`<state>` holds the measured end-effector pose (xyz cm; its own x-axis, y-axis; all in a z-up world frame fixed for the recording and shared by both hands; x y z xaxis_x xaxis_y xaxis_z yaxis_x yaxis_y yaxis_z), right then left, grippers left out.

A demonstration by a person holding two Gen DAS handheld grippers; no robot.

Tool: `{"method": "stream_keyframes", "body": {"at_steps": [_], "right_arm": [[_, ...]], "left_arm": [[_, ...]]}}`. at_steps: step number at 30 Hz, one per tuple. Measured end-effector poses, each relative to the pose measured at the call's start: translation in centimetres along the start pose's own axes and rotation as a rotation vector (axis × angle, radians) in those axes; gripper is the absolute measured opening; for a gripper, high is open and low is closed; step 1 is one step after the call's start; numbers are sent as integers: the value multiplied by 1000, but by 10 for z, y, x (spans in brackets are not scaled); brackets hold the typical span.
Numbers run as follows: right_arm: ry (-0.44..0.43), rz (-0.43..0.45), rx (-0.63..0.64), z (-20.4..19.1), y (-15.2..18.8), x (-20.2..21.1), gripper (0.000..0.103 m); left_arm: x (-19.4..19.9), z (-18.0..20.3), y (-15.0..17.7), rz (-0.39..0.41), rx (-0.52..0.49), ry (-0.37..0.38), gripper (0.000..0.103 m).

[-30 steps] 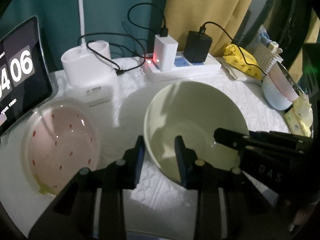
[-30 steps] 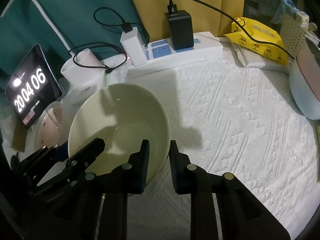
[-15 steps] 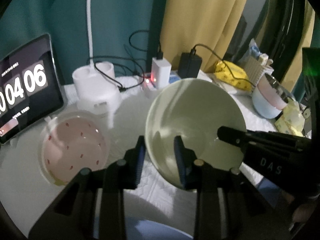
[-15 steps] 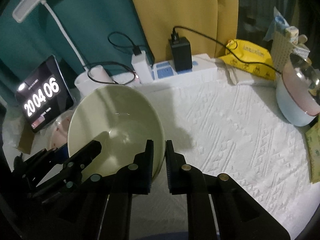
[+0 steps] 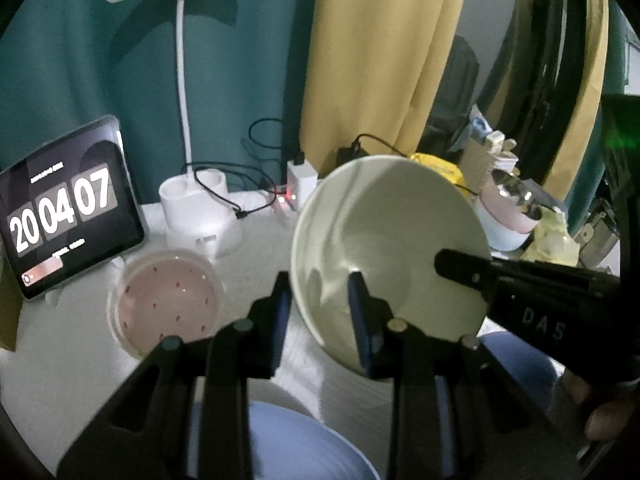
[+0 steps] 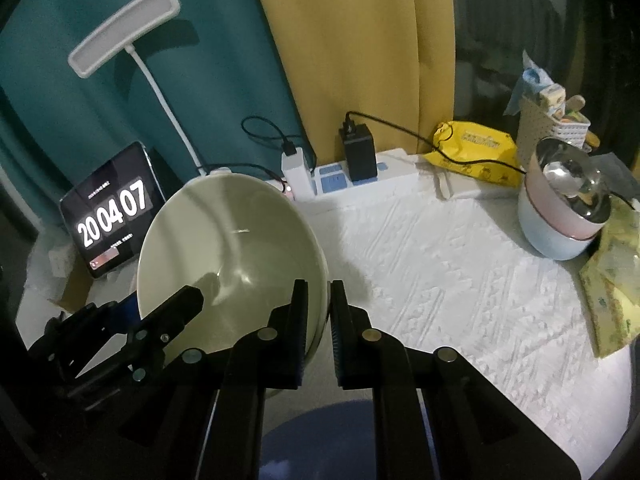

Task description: Organize plates and bowls

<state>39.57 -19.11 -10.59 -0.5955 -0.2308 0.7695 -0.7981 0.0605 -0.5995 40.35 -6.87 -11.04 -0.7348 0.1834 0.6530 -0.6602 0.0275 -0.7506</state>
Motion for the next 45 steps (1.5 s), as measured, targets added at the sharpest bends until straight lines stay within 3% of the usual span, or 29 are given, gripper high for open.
{"method": "stream_keyframes", "body": {"at_steps": [22, 35, 45], "right_arm": [[14, 93, -30, 19, 28, 86, 11], [23, 63, -84, 46, 64, 100, 11], [43, -2, -126, 68, 99, 88, 11]], "left_arm": [[65, 49, 16, 61, -44, 45, 29], [69, 81, 47, 12, -70, 67, 29], [51, 98, 86, -80, -81, 79, 29]]}}
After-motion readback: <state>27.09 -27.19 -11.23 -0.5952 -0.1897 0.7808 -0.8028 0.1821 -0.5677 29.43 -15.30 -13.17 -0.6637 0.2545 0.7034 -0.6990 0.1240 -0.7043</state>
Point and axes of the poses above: each gripper's, at about its wrist camera, not at the fingertips, and x roughly against the way its jaws point, z to its right, y to its underside, the point moved 5 cm from there along -x, roughly the way its jaws point, and after that the axes turned 2 degrees about -x, right-handed, at the moved point
